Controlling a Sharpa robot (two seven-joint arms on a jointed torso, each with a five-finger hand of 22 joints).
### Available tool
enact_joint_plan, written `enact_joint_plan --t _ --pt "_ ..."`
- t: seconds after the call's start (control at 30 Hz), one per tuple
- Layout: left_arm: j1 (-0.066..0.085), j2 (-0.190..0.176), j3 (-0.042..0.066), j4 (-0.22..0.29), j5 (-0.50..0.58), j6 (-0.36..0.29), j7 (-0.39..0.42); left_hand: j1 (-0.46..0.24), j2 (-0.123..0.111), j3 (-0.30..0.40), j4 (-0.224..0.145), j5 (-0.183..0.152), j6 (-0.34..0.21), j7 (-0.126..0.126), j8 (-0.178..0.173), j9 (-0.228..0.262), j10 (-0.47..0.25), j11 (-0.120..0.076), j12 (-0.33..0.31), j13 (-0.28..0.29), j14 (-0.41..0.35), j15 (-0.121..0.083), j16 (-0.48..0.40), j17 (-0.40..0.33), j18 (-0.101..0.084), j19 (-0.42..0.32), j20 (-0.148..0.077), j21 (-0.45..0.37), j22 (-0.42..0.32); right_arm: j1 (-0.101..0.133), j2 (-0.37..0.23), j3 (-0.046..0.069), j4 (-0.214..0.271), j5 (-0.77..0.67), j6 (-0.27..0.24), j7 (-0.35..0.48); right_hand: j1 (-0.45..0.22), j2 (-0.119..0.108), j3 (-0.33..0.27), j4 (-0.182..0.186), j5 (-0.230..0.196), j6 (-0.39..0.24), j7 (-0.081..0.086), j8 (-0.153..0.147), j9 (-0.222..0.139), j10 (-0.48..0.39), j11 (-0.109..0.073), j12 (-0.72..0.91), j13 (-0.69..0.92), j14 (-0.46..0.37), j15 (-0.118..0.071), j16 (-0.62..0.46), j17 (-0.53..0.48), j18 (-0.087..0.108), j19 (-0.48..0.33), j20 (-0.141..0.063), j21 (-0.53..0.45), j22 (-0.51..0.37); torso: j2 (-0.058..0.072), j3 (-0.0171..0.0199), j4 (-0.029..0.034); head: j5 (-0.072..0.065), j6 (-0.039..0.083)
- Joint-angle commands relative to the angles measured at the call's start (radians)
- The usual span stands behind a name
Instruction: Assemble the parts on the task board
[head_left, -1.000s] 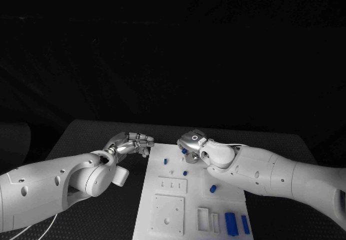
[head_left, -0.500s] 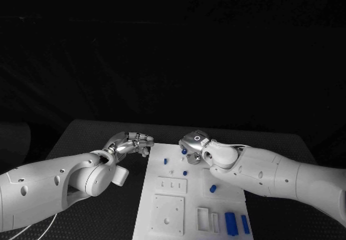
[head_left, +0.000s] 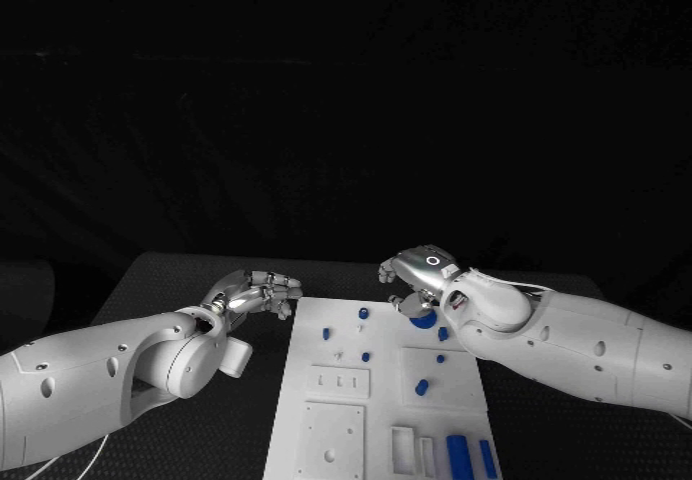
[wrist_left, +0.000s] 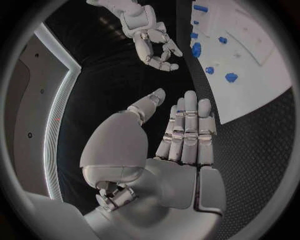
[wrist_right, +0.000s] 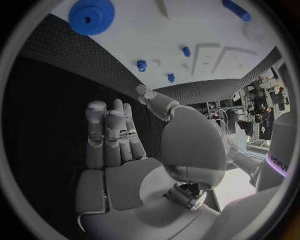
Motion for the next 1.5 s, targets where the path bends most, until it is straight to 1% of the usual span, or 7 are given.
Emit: enact_joint_plan --t 0.03,0.37,0.57,0.9,1.03,1.2,1.5 --pt "0.002 0.003 0.001 -0.009 -0.008 0.015 0.016 -0.011 0.003 0.007 0.0 -0.004 -0.003 0.005 -0.004 0.002 0.015 0.003 0.005 0.004 -0.003 0.002 -0.007 0.003 0.017 -0.009 -0.001 0.006 0.016 0.001 -0.048 0.002 0.052 0.089 0.013 0.025 -0.015 0.003 -0.019 0.002 -0.002 0.002 0.007 0.005 0.001 0.053 -0.009 0.021 0.015 -0.003 -0.018 0.006 -0.002 0.056 0.006 0.001 0.0 0.012 -0.008 0.0046 -0.0182 -0.001 0.006" --pt "-0.003 0.012 0.0 -0.024 -0.01 0.024 0.02 -0.011 0.005 0.007 -0.002 -0.004 0.001 0.007 -0.002 0.004 0.035 -0.001 0.015 0.011 -0.003 0.001 -0.01 0.006 0.017 -0.011 -0.001 0.009 0.015 -0.002 -0.15 0.001 0.131 0.2 0.088 0.05 -0.043 0.003 -0.099 0.004 -0.002 -0.001 -0.006 0.005 0.003 0.205 -0.06 0.142 0.152 -0.006 -0.071 0.021 0.0 0.056 0.009 -0.015 0.007 0.014 -0.017 0.0218 -0.0496 -0.006 0.009" --pt "-0.011 0.022 -0.001 -0.028 -0.01 0.029 0.021 -0.012 0.006 0.007 -0.003 -0.004 0.0 0.006 -0.003 0.005 0.028 0.0 0.011 0.011 -0.003 0.001 -0.011 0.007 0.017 -0.012 -0.001 0.01 0.015 -0.012 -0.185 -0.001 0.106 0.205 0.121 0.06 -0.048 0.003 -0.151 -0.002 0.005 0.0 -0.026 -0.005 0.0 0.107 -0.094 0.567 0.639 -0.002 -0.09 0.038 0.005 0.056 0.02 -0.025 0.007 0.012 -0.023 0.0322 -0.0592 -0.011 0.003" --pt "-0.018 0.023 -0.001 -0.024 -0.01 0.035 0.021 -0.012 0.005 0.007 -0.005 -0.004 -0.002 0.006 -0.004 0.005 0.025 0.0 0.009 0.01 -0.003 0.001 -0.012 0.008 0.016 -0.012 -0.001 0.01 0.015 -0.065 -0.188 -0.007 0.042 0.239 0.095 0.089 -0.061 0.004 -0.15 0.003 -0.001 -0.006 -0.019 -0.022 -0.007 -0.037 -0.077 0.932 0.98 -0.014 -0.085 0.119 0.084 0.056 0.02 -0.036 0.069 0.024 -0.023 0.0431 -0.0619 -0.006 -0.008" --pt "-0.019 0.024 -0.001 -0.025 -0.01 0.036 0.022 -0.012 0.005 0.007 -0.005 -0.004 -0.002 0.006 -0.004 0.005 0.024 0.001 0.008 0.01 -0.003 0.001 -0.013 0.008 0.016 -0.012 -0.001 0.01 0.015 -0.08 -0.176 -0.007 0.012 0.251 0.082 0.101 -0.062 0.003 -0.15 0.003 -0.001 -0.012 -0.017 -0.026 -0.009 -0.043 -0.076 0.965 1.004 -0.018 -0.084 0.128 0.097 0.056 0.017 -0.037 0.08 0.024 -0.023 0.0391 -0.0602 -0.005 -0.014" --pt "-0.021 0.024 -0.001 -0.025 -0.01 0.038 0.022 -0.013 0.005 0.007 -0.005 -0.004 -0.002 0.006 -0.004 0.005 0.023 0.001 0.008 0.01 -0.003 0.001 -0.013 0.008 0.016 -0.013 -0.001 0.01 0.015 -0.089 -0.168 -0.007 -0.01 0.258 0.077 0.107 -0.063 0.004 -0.149 0.004 0.0 -0.018 -0.016 -0.031 -0.012 -0.052 -0.075 0.986 1.02 -0.021 -0.082 0.133 0.109 0.056 0.014 -0.038 0.092 0.023 -0.021 0.045 -0.0569 -0.003 -0.018" --pt "-0.021 0.025 -0.001 -0.026 -0.01 0.037 0.022 -0.013 0.005 0.007 -0.005 -0.004 -0.003 0.005 -0.004 0.005 0.022 0.001 0.007 0.01 -0.004 0.002 -0.013 0.009 0.016 -0.013 -0.001 0.011 0.014 -0.09 -0.161 -0.007 -0.025 0.259 0.063 0.112 -0.06 0.004 -0.148 0.004 0.0 -0.019 -0.015 -0.032 -0.012 -0.054 -0.074 0.991 1.023 -0.021 -0.081 0.134 0.113 0.056 0.013 -0.039 0.096 0.023 -0.02 0.0453 -0.0557 -0.001 -0.017"
